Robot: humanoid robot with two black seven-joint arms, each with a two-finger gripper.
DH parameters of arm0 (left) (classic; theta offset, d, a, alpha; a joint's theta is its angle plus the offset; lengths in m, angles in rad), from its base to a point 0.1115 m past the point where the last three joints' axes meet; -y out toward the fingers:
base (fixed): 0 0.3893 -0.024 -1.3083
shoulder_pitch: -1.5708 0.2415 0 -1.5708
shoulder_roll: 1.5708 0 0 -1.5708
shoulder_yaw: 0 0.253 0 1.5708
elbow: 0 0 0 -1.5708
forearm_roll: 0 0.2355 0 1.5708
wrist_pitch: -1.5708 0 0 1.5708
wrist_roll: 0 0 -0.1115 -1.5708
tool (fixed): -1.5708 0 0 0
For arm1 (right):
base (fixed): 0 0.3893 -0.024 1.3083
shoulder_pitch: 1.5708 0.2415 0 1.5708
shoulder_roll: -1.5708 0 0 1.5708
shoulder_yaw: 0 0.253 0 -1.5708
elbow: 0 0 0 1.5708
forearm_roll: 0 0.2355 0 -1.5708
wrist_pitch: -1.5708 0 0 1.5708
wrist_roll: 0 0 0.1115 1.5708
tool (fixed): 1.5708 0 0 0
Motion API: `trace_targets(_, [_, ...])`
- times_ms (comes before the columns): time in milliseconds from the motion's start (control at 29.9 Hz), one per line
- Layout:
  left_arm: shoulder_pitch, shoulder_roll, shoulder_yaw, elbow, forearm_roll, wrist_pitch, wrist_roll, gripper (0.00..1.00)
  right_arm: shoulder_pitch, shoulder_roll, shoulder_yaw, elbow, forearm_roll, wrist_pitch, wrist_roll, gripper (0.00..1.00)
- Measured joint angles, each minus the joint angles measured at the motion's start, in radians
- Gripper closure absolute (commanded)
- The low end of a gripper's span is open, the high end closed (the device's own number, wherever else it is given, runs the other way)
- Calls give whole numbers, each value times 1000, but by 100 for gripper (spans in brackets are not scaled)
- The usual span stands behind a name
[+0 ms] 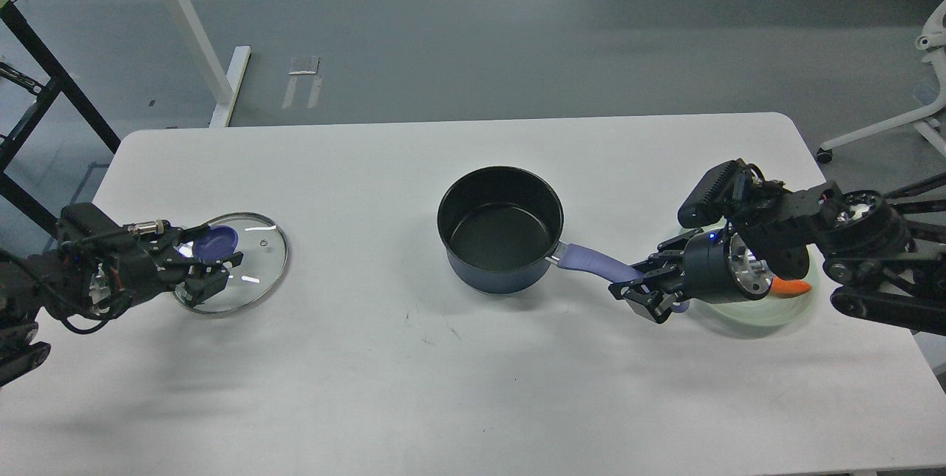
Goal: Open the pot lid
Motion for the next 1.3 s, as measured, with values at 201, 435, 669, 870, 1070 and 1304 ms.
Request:
trace_targets(201, [-76,6,-3,-5,-334,-16,-4,1,3,-1,2,0,10,-1,0,27])
trace_targets(435, [-170,5,-5,-6,-686,-99,-4,1,21,-17,10,-3,19,-7,0,10])
trace_targets(669, [-254,3,-52,7,-1076,-252,-4,1,34,-96,155,-33,85,-23,0,2])
trace_targets(870, [-256,-46,-137,8,-1383,-304,-4,1,-82,-123,427,-112,265,-32,0,2])
trace_targets(1070, [-248,-103,-232,11,-1572,-329,-4,1,-206,-112,635,-140,484,-94,-1,1])
trace_targets(1304, [-243,-198,-341,102,-1753,-422,15,1,-253,-88,699,-146,893,-221,-2,0])
